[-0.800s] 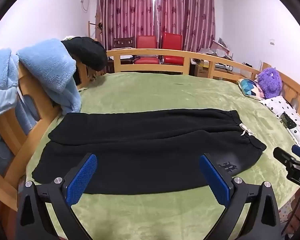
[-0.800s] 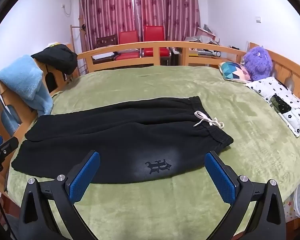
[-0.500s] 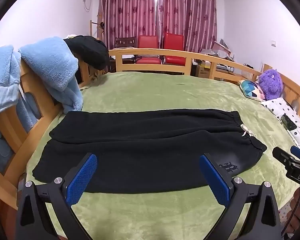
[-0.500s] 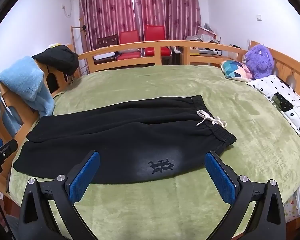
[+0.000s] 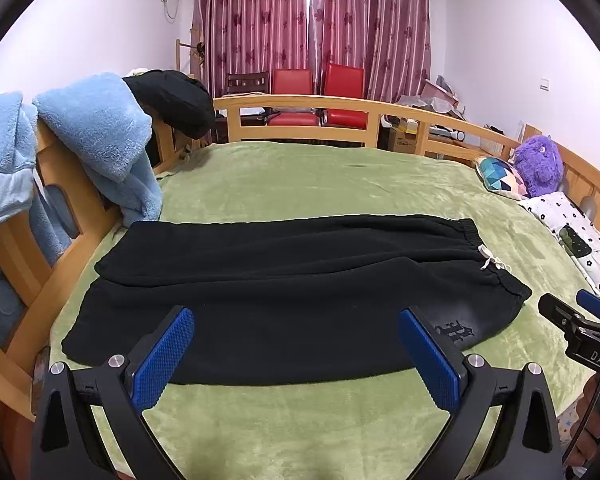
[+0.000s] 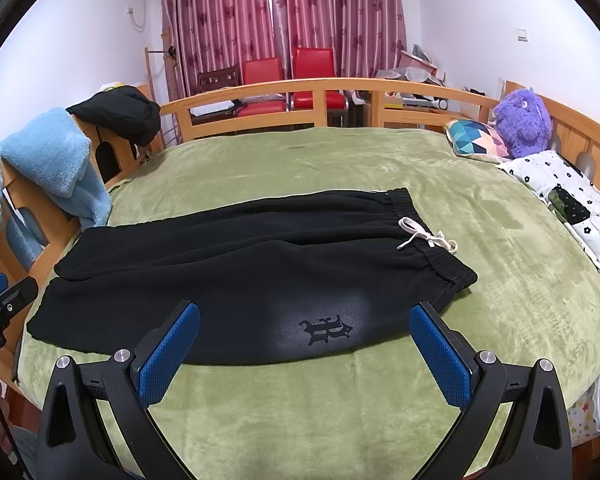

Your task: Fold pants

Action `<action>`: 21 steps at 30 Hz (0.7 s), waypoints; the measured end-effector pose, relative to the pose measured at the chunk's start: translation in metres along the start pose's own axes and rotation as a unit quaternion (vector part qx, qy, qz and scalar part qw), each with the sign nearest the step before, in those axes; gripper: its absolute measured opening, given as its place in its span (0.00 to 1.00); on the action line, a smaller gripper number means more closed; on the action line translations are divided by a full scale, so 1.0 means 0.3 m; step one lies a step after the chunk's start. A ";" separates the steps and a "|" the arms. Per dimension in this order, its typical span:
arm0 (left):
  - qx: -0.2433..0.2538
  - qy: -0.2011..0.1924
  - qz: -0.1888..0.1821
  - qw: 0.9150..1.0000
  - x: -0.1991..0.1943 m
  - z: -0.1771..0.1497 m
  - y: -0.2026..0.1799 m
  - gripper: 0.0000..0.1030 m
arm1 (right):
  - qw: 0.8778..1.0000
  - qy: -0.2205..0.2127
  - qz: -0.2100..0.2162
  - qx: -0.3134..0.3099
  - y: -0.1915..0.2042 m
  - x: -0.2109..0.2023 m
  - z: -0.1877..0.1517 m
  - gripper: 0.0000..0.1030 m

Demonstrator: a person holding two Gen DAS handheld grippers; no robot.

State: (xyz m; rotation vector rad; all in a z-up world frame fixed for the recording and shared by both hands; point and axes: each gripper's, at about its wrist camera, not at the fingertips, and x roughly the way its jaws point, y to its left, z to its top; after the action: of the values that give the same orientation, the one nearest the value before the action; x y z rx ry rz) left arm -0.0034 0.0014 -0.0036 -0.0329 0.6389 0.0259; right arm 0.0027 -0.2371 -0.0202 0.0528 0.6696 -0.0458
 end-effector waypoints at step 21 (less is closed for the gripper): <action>-0.003 0.001 -0.003 1.000 -0.002 0.000 0.008 1.00 | 1.000 -0.002 0.003 -0.006 0.016 -0.011 -0.002 1.00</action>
State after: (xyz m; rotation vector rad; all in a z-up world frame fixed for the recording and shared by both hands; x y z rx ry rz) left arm -0.0041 0.0038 -0.0032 -0.0397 0.6416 0.0225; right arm -0.0001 -0.2323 -0.0184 0.0425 0.6648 -0.0365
